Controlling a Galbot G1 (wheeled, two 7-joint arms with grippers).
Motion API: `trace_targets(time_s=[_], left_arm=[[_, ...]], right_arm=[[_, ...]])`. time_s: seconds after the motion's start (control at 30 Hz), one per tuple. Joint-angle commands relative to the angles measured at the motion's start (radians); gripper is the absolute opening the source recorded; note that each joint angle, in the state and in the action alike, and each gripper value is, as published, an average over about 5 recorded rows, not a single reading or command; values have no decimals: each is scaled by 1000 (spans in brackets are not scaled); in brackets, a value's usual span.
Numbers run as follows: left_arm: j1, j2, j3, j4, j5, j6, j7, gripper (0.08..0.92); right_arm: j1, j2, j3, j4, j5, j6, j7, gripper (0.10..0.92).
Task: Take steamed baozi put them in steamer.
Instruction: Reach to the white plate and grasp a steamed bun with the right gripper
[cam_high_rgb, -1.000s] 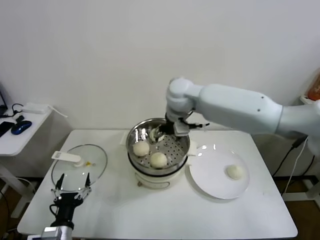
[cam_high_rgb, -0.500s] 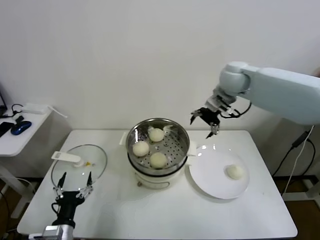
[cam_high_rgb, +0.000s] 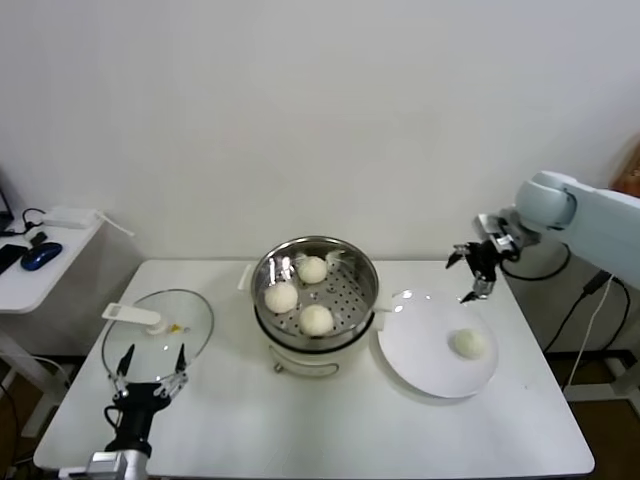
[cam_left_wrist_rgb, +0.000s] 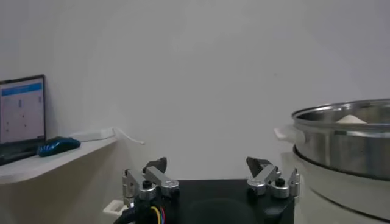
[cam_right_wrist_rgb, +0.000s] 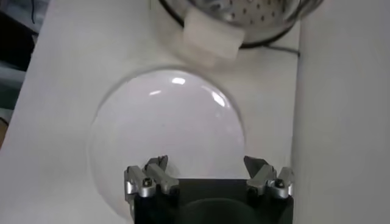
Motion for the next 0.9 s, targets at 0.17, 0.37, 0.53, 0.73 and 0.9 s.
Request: trace_targets(time_s=[0.17,0.37,0.53,0.73,0.9], left_arm=[[6,-6,0,13,2,-9,2,823],[2,-4,-6,14,0,-1,2,823],[2,-5,-7,17,1,-1,2,823],[-2,-9,-4,24,4,-1,2,823],[-6,-12,-3,32,5,-2,2,823]], right_arm=[[-339,-48,206,-99,-205,-54,-8,823],[-412,-18,252,-116,-237,-46,2,823],[-444,9,281,-149,-250,-47,7,823],[-458,46,300,-192,-255,-48,12,823],[-467,66,310,-217,-258,-45,13,823]])
